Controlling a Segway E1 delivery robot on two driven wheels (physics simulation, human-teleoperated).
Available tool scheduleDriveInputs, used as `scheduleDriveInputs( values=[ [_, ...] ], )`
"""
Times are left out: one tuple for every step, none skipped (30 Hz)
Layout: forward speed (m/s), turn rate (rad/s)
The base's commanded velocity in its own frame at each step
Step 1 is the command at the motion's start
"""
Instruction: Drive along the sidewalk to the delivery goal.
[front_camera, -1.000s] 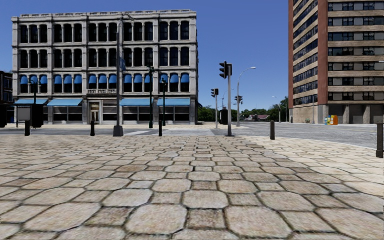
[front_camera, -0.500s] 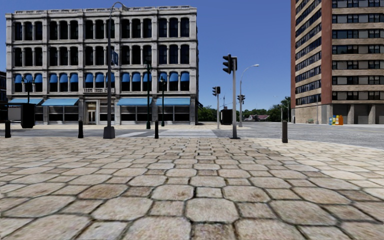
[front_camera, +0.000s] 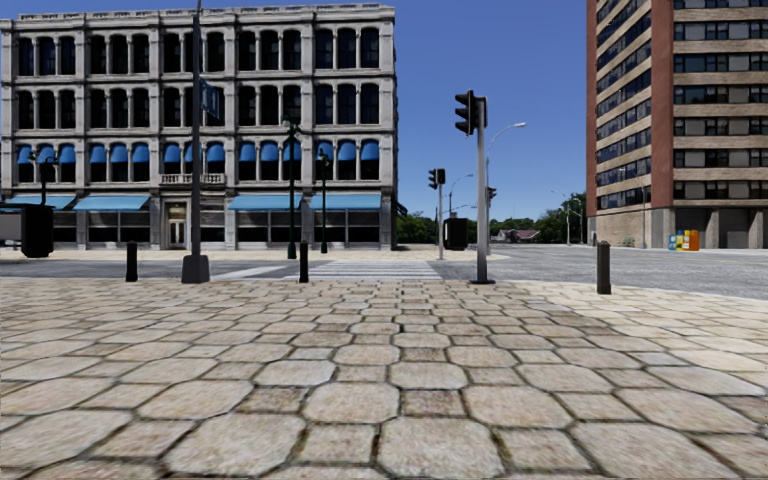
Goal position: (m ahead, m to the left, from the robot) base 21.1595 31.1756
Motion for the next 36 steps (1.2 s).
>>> scheduleDriveInputs(
  values=[
    [2.00,0.00],
    [2.00,0.00],
    [2.00,0.00],
    [2.00,0.00],
    [2.00,0.00],
    [2.00,0.00],
    [2.00,0.00],
    [2.00,0.00],
    [2.00,0.00],
    [2.00,0.00],
    [2.00,0.00],
    [2.00,0.00],
    [2.00,0.00],
    [2.00,0.00],
    [2.00,0.00],
    [2.00,0.00],
    [2.00,0.00],
    [2.00,0.00],
    [2.00,0.00],
    [2.00,0.00],
    [2.00,0.00],
    [2.00,0.00],
    [2.00,0.00],
    [2.00,0.00],
    [2.00,0.00],
    [2.00,0.00],
    [2.00,0.00],
    [2.00,0.00],
    [2.00,0.00],
    [2.00,0.00],
    [2.00,0.00],
    [2.00,0.00],
    [2.00,0.00],
    [2.00,0.00],
    [2.00,0.00],
    [2.00,0.00]
  ],
)
